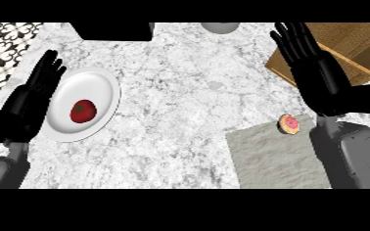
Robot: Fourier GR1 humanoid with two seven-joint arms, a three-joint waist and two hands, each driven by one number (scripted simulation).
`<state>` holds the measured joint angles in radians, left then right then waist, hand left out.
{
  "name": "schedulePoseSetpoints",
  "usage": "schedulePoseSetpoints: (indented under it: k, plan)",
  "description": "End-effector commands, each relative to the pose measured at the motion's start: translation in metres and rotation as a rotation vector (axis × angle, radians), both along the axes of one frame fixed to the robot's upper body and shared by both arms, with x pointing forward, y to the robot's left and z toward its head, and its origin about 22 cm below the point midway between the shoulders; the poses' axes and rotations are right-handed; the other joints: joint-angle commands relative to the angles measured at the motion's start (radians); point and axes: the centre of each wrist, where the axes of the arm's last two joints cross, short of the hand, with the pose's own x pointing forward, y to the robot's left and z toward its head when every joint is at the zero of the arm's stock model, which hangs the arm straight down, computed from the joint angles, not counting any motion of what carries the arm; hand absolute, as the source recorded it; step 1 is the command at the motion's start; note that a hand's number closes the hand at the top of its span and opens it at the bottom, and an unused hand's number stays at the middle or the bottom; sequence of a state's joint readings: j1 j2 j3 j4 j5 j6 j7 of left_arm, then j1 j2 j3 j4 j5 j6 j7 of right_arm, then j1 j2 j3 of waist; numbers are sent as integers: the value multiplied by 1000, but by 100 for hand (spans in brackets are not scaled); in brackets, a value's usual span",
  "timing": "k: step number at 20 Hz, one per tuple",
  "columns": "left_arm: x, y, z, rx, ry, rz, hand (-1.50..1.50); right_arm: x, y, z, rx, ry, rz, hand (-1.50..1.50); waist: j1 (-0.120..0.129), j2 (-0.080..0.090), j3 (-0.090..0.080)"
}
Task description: Pick the cupcake from the placemat and place it in the basket
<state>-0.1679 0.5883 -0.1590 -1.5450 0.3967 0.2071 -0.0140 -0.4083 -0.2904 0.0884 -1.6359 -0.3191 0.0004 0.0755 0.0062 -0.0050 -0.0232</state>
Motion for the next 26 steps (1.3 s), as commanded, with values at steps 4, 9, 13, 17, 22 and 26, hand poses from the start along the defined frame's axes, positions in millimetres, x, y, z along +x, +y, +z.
schedulePoseSetpoints:
  k: [4,9,13,17,22,26]
  plan:
    - [-6,-12,10,81,-40,-95,0,-18,-101,-40,-100,99,-314,150,-22,5,26]
    - [-10,-42,6,83,-20,-229,0,-36,-47,-108,-131,-79,-179,150,0,6,26]
    - [5,-49,3,97,-35,-217,0,-33,3,-125,-312,-95,-402,-150,-3,5,23]
    - [4,-45,-4,90,-6,-230,0,-32,2,-120,-491,-21,-595,-150,-10,2,21]
    - [-2,-39,-9,93,-5,-218,0,-19,-50,-62,-783,4,-826,-150,-25,-9,15]
    - [-3,-34,-14,78,0,-202,0,-26,-74,-31,-1082,162,-806,-150,-38,-11,13]
